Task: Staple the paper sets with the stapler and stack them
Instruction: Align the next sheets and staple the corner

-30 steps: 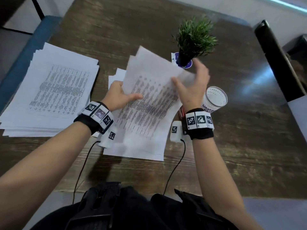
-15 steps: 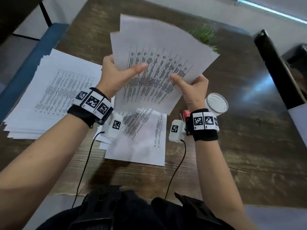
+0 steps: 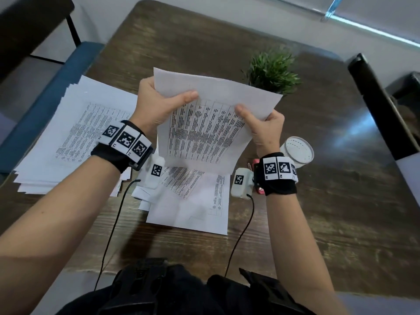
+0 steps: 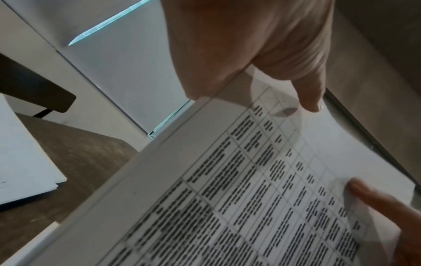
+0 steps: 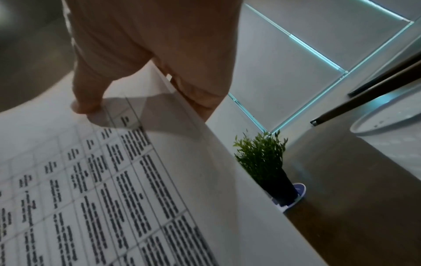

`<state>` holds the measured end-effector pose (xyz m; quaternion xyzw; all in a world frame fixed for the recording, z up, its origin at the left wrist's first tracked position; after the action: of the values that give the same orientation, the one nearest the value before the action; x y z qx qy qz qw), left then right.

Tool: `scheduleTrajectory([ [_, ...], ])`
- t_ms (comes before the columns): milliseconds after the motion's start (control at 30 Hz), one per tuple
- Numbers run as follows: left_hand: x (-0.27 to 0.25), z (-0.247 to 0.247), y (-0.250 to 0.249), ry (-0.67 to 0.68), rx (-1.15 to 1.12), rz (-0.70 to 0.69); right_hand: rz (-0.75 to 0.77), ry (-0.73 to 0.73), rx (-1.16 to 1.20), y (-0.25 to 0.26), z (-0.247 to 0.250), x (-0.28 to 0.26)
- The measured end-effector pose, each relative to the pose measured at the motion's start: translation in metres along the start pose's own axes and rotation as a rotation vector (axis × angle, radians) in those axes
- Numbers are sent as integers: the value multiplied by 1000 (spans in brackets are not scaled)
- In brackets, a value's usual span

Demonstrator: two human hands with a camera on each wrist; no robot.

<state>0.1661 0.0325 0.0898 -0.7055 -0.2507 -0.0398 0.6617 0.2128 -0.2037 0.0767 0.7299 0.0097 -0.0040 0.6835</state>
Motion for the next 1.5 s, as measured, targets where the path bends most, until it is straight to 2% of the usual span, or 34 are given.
scheduleTrajectory([
  [133,-2,-7,4,34,41,2,-31,56,3,-6,-10,-7],
  [267,4,-12,-15,-68,36,-57,65,34,41,12,-18,-12],
  [400,18,-10,-37,-130,85,-171,173,77,22,27,-19,-5],
  [533,24,-7,-35,-220,53,-151,180,61,13,15,-15,0],
  [633,20,-9,-25,-179,49,-83,146,-46,-12,6,-17,-3],
  [733,15,-8,-13,-56,23,-21,143,-136,18,7,-19,-2],
  [800,8,-12,-5,65,89,28,136,-132,34,10,-21,-1],
  [833,4,-13,-2,84,127,45,125,-114,26,10,-21,0],
  [933,-1,-8,5,-6,170,37,81,-70,24,6,-20,0],
  [1033,0,-4,6,-72,93,-10,58,-84,105,2,-14,-1],
  [1233,-2,-6,-4,121,22,-47,61,16,110,2,-15,3],
  [1367,-7,0,5,110,-12,31,-71,52,100,-3,-14,3],
  [1500,-10,-4,13,89,75,48,-88,-4,80,-10,-14,2],
])
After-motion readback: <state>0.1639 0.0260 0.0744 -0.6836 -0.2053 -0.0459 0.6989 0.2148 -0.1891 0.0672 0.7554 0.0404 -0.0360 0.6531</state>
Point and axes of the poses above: each hand's wrist, its own x-axis towards the middle knuckle, its own z-axis out of the back of the hand, y = z × x, the point moved 3 cm from there along x, towards the middle knuckle, and after that the axes turned 11 degrees about -z, right-handed, at the moved point
